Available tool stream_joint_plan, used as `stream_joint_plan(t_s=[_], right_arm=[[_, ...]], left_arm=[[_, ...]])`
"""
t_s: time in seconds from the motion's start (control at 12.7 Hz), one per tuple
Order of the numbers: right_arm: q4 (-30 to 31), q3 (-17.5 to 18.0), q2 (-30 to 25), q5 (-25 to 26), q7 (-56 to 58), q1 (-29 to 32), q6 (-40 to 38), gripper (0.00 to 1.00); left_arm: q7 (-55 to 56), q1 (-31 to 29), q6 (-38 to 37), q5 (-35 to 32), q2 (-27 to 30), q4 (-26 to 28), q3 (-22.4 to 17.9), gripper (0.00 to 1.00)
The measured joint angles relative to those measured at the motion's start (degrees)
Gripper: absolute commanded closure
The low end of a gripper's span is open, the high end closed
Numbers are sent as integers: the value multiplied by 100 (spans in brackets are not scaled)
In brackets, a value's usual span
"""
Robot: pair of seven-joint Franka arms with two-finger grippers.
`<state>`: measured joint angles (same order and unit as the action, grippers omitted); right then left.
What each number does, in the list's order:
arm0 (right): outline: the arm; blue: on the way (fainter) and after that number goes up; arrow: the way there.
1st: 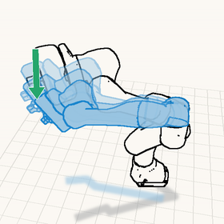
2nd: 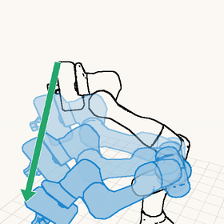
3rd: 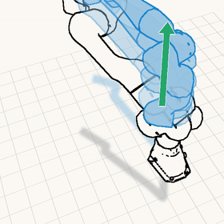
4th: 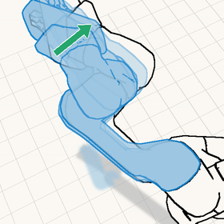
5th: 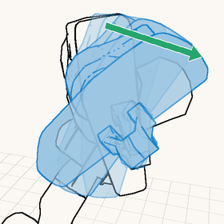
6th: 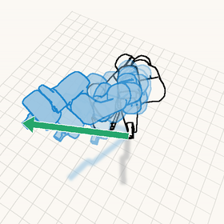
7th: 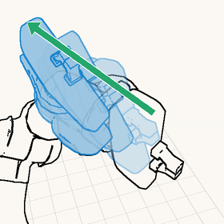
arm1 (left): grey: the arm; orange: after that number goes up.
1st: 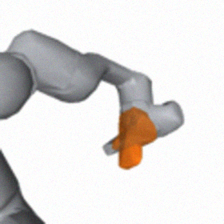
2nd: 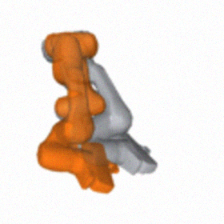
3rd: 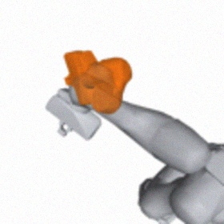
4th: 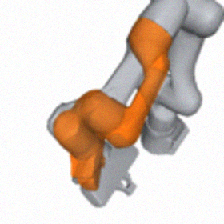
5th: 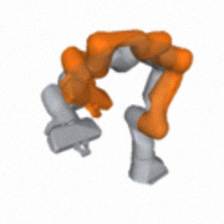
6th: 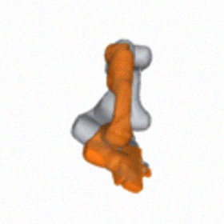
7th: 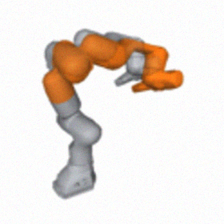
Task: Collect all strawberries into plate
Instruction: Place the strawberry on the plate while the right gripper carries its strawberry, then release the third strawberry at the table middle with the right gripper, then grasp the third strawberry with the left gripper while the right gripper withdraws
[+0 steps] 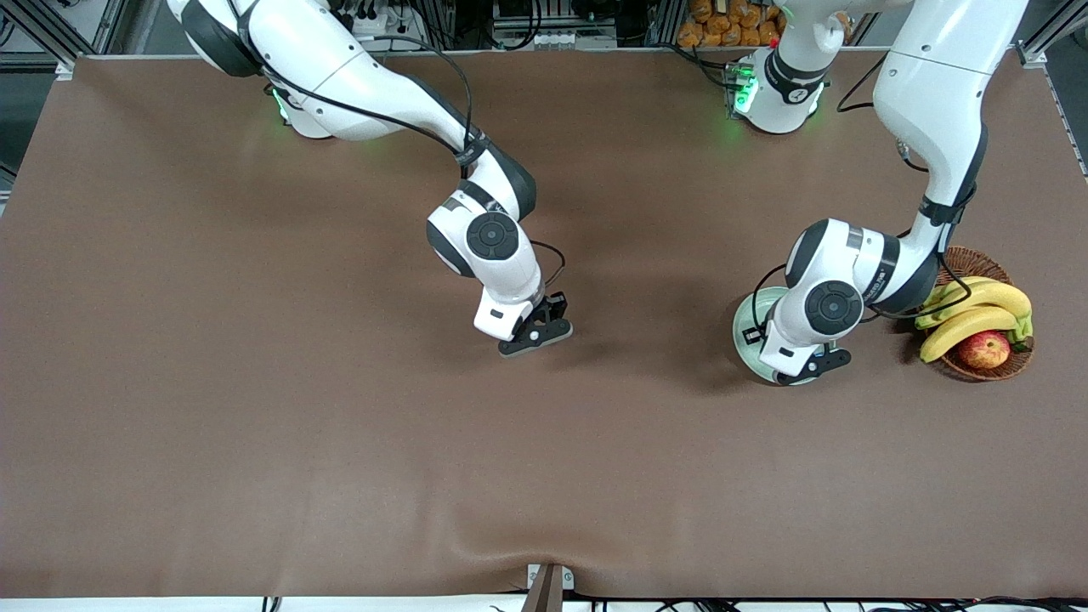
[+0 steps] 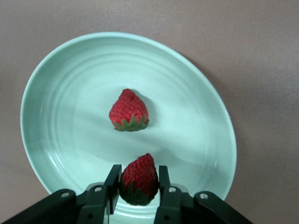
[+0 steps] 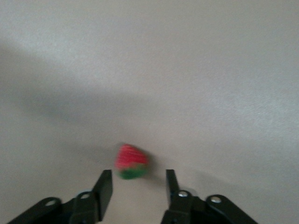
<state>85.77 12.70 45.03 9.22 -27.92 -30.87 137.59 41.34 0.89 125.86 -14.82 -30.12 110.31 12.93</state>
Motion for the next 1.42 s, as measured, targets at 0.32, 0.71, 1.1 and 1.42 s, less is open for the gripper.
stream_joint_plan(t_s=[0.32,0.71,1.1,1.42], right_arm=[[-249,-152,-292,0,9,254,-483,0],[-197,-503,-1543,0,926,1189,-2108,0],[380,-1031,-2594,-4,1514,1890,-2684,0],[451,-1039,-3400,-478,2112,2615,-3698,0]], left_arm=[[0,-2,-435,0,270,-312,14,0],[411,90,-1366,7,614,-992,838,0],[1850,1499,-1272,-28,-414,-1953,1102,0],[2435,2580,-832,-455,-1403,-2716,582,2]])
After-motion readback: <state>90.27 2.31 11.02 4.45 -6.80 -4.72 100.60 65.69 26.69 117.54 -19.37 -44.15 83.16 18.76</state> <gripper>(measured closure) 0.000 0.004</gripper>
